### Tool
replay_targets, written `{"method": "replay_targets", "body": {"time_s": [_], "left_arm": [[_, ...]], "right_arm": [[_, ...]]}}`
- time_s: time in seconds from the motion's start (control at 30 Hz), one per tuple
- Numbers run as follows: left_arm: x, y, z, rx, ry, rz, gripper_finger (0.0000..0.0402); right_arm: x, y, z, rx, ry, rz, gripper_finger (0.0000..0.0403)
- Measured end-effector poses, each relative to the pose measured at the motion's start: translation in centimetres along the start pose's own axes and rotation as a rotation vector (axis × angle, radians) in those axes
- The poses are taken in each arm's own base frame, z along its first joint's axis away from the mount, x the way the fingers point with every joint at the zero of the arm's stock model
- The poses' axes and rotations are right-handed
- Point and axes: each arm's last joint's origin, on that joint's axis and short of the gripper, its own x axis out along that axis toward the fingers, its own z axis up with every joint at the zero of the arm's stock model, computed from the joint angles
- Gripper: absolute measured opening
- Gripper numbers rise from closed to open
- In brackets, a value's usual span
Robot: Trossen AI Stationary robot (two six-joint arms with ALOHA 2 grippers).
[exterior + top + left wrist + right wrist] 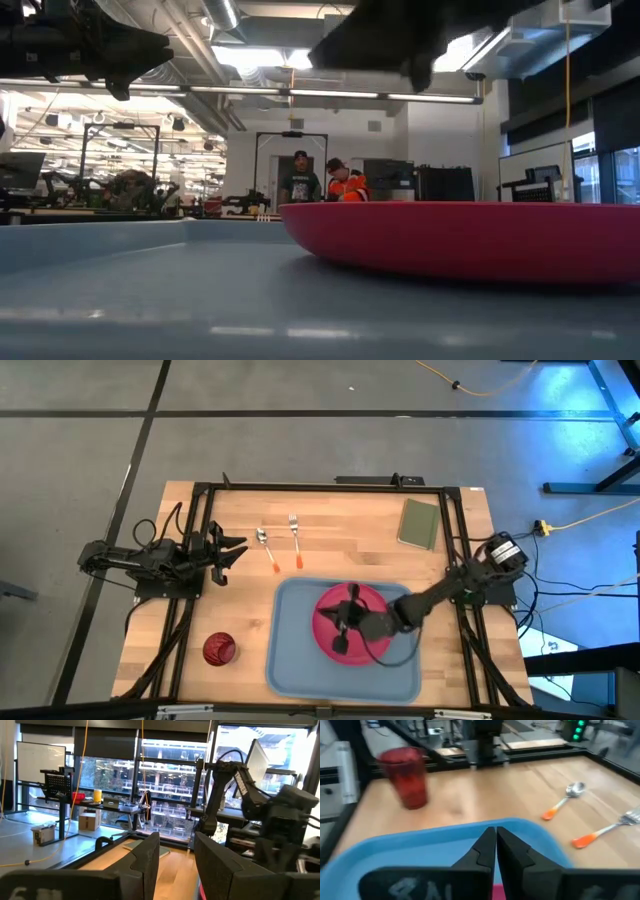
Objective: Pick and place plate/cup/fork/spoon on tray
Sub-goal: Put the orange fork to the right of the pink plate on the blue serving tray
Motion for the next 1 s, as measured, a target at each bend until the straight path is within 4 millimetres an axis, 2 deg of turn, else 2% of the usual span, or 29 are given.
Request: {"method": "replay_targets", "body": {"time_s": [0.1, 0.23, 0.33, 0.4, 0.53, 0.67, 0.73, 0.83, 1.0], "left_arm": [[0.0, 0.0, 0.0, 0.000, 0.001, 0.000, 0.0115], [0.0, 0.0, 0.0, 0.000, 0.000, 0.000, 0.0115], [0.0, 0.0, 0.0, 0.000, 0.000, 0.000, 0.0115], [0.0, 0.0, 0.0, 0.000, 0.000, 0.000, 0.0115], [0.0, 0.0, 0.0, 0.000, 0.000, 0.000, 0.0115], [0.0, 0.0, 0.0, 0.000, 0.001, 0.000, 0.0115], [0.0, 0.0, 0.0, 0.000, 0.001, 0.000, 0.0115], [0.0, 0.0, 0.0, 0.000, 0.001, 0.000, 0.0115], [0.0, 0.0, 0.0, 0.000, 0.000, 0.000, 0.0115]], "right_arm": [[2.2, -2.9, 0.7, 0.050, 0.048, 0.059, 0.0014], [5.4, -8.9, 1.5, 0.222, 0.162, 0.177, 0.0008], [6.7, -12.6, 2.1, 0.333, 0.192, 0.218, 0.0006], [7.3, -13.9, 3.1, 0.365, 0.209, 0.230, 0.0006], [7.8, -13.6, 6.9, 0.270, 0.231, 0.213, 0.0006], [8.0, -12.5, 11.2, 0.087, 0.288, 0.088, 0.0006], [8.4, -12.4, 12.6, 0.027, 0.329, 0.023, 0.0006], [9.5, -12.7, 13.0, 0.016, 0.424, -0.043, 0.0006], [12.5, -13.6, 10.1, 0.098, 0.529, -0.111, 0.0007]]}}
